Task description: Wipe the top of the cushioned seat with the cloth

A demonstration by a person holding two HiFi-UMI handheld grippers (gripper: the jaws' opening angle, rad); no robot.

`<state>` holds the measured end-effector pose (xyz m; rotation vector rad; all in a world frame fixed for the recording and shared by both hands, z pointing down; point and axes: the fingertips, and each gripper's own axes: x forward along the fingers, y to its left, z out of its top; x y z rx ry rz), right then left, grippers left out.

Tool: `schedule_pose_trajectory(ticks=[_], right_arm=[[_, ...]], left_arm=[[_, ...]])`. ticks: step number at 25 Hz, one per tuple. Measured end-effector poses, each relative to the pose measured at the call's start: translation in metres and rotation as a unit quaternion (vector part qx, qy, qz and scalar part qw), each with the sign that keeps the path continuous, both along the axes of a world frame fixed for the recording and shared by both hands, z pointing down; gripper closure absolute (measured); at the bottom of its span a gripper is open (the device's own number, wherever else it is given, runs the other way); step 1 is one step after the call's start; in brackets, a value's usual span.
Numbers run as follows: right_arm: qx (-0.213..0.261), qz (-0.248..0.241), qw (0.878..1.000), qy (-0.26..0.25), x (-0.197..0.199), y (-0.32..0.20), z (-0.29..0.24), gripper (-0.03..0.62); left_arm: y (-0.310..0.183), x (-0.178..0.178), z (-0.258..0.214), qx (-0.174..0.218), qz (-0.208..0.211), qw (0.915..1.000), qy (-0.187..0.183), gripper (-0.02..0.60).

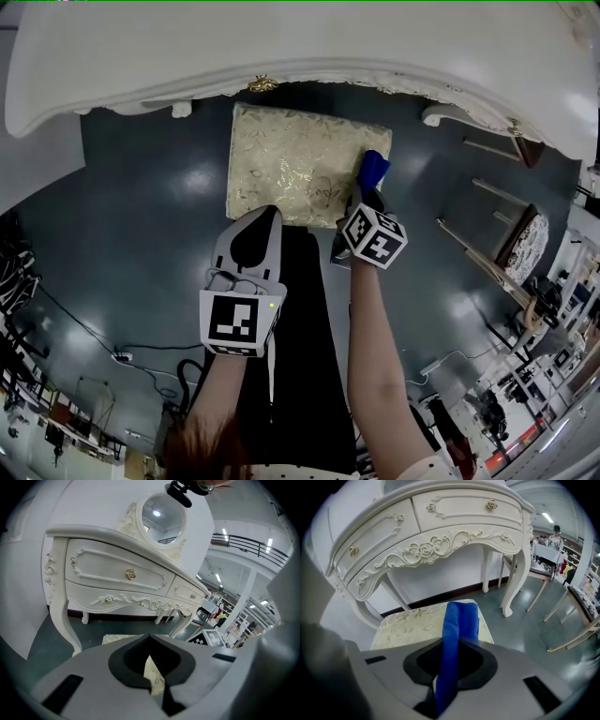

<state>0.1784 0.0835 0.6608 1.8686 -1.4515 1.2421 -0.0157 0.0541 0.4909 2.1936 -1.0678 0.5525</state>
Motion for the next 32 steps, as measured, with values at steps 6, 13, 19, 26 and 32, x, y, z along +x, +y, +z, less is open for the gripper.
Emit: schedule_pose_trajectory(ticks=[6, 13, 19, 26, 32], right_arm=[[0.0, -0.009, 1.0, 0.001, -0.014, -0.004, 0.001, 0.533], [-0.001, -0.021, 1.0, -0.008, -0.031, -0.008, 0.001, 0.533], [0.002, -0.025, 1.0, -0.011, -0.043, -0.011, 0.002, 0.533], [0.004, -0.041, 0.999, -0.01, -0.053, -0.014, 0.002, 0.533], [0.005, -0.052, 0.999, -0.011, -0.07, -0.016, 0.002, 0.533]], left_arm=[[-0.001, -0.007, 0.002, -0.001, -0.006, 1.0, 0.0, 0.583], [-0.001, -0.016, 0.003, -0.001, -0.008, 0.9999, -0.009, 0.583], [-0.003, -0.025, 0.005, 0.001, -0.015, 0.9998, -0.013, 0.583], [-0.002, -0.033, 0.007, -0.004, -0.022, 0.9997, -0.014, 0.583], [-0.004, -0.043, 0.008, -0.007, -0.034, 0.9993, -0.015, 0.583]])
